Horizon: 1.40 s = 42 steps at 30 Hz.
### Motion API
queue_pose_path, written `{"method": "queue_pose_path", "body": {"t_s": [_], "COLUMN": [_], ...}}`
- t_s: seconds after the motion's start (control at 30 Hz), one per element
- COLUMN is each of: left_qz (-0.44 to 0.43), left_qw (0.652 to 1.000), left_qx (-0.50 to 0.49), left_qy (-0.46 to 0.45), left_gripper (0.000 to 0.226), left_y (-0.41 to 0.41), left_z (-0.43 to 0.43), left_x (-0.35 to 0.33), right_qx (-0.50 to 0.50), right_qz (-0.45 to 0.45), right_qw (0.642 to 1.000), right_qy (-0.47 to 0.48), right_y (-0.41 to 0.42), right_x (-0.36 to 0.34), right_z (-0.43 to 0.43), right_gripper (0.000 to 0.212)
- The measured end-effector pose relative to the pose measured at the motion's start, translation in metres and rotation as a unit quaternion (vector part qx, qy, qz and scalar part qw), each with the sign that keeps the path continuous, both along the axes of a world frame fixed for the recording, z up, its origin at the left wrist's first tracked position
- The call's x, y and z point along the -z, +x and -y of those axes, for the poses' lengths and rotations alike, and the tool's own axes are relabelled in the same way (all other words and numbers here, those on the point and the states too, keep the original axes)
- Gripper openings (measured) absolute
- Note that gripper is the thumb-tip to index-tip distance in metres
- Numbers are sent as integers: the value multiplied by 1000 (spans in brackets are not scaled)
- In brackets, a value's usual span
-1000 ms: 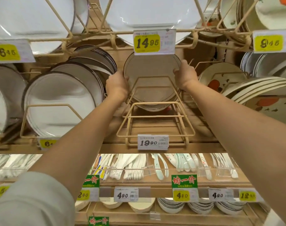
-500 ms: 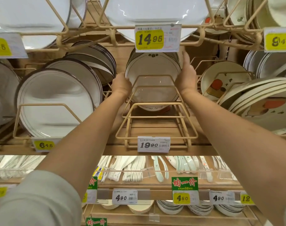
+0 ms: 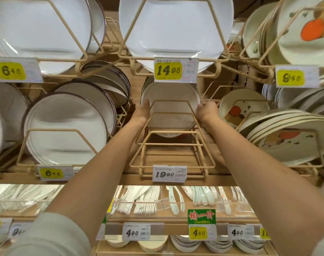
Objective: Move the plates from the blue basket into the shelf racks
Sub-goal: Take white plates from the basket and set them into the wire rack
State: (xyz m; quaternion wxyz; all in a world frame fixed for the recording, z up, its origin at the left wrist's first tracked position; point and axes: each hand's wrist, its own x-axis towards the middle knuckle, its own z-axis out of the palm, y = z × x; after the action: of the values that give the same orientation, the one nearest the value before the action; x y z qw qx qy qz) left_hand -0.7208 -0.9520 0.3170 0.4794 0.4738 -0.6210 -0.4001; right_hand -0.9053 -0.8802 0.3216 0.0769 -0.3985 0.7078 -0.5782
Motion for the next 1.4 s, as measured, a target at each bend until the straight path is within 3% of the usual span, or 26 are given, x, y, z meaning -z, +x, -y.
{"method": "queue_pose_path", "body": {"t_s": [0.1, 0.17, 0.4, 0.57, 1.0, 1.2, 1.4], "left_qz": [-72, -136, -135, -131, -142, -116, -137], "left_qw": [997, 990, 981, 983, 978, 965, 951], "left_qx": [11, 33, 103, 73, -88, -171, -184], "left_qy": [-1, -9, -92, -104, 124, 162, 208], "left_gripper": [45, 29, 46, 48, 40, 35, 32], "left_y": [12, 23, 73, 114, 188, 259, 317], "left_z": [-33, -56, -156, -230, -389, -439, -448], "left_x": [-1, 1, 37, 72, 212, 239, 260], "right_qx": [4, 15, -88, -177, -289, -343, -389], "right_qz": [100, 116, 208, 243, 337, 335, 289], "right_qw": [992, 985, 932, 910, 896, 868, 848], "right_qy": [-79, -126, -285, -286, -15, 126, 215], "right_y": [7, 15, 61, 77, 131, 204, 265], "right_x": [3, 6, 36, 80, 217, 265, 301], "right_z": [-19, -40, -142, -207, -318, -349, -352], "right_gripper": [26, 28, 20, 23, 27, 29, 25]}}
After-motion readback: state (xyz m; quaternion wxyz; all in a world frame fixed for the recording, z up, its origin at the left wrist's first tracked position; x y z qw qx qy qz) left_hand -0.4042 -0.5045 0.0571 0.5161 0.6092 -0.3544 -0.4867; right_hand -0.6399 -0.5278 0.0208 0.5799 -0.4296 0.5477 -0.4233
